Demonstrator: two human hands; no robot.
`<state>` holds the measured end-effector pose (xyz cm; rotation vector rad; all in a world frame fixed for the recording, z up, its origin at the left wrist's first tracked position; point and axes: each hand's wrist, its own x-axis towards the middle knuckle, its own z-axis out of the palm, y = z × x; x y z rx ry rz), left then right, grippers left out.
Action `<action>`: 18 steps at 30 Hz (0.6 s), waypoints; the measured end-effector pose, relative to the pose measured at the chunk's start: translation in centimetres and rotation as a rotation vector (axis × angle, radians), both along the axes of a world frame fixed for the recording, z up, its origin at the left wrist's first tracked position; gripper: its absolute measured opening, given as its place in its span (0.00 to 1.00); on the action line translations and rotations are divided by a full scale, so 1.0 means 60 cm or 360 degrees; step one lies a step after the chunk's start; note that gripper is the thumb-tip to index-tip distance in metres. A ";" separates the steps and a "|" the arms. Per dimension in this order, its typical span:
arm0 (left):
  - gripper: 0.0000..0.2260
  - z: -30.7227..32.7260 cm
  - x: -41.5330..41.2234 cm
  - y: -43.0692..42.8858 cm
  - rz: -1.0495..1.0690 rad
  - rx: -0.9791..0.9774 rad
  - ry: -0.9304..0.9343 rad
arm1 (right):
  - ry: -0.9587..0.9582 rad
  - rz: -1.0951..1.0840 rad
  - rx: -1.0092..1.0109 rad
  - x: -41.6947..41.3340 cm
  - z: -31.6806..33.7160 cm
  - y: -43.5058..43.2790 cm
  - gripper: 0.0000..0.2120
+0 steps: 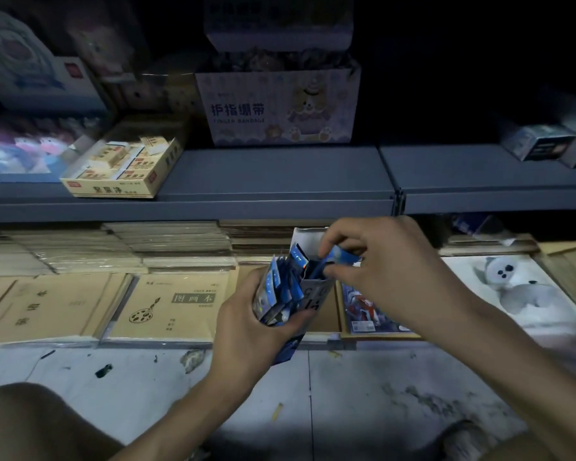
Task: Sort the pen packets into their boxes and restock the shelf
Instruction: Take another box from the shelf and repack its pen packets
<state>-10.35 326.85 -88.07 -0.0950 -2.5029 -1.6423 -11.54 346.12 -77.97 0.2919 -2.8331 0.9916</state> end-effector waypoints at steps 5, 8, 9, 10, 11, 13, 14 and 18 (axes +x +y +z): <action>0.25 -0.007 -0.002 -0.002 -0.0036 -0.0002 -0.0014 | 0.0045 0.0132 0.0068 -0.004 -0.008 -0.005 0.12; 0.25 0.000 -0.002 -0.001 -0.0079 -0.0025 -0.0012 | 0.0027 0.0081 0.0076 -0.007 -0.009 -0.001 0.13; 0.25 0.002 -0.001 0.000 -0.0093 -0.0025 -0.0025 | 0.0011 0.0063 0.0061 -0.009 -0.008 0.000 0.14; 0.25 0.005 0.000 0.000 -0.0103 -0.0007 -0.0040 | -0.0006 0.0048 0.0053 -0.011 -0.009 0.001 0.14; 0.25 0.007 0.002 0.001 -0.0112 0.0017 -0.0050 | -0.0019 0.0030 0.0055 -0.012 -0.010 0.002 0.14; 0.24 0.009 0.005 0.002 -0.0137 0.0051 -0.0050 | -0.0063 -0.0014 0.0028 -0.015 -0.010 0.003 0.16; 0.24 0.010 0.007 0.001 -0.0150 0.0061 -0.0050 | -0.0098 -0.0029 -0.0006 -0.016 -0.007 0.003 0.17; 0.25 0.006 0.010 -0.003 -0.0174 0.0022 -0.0037 | -0.0278 -0.0067 -0.0061 -0.018 0.000 0.005 0.19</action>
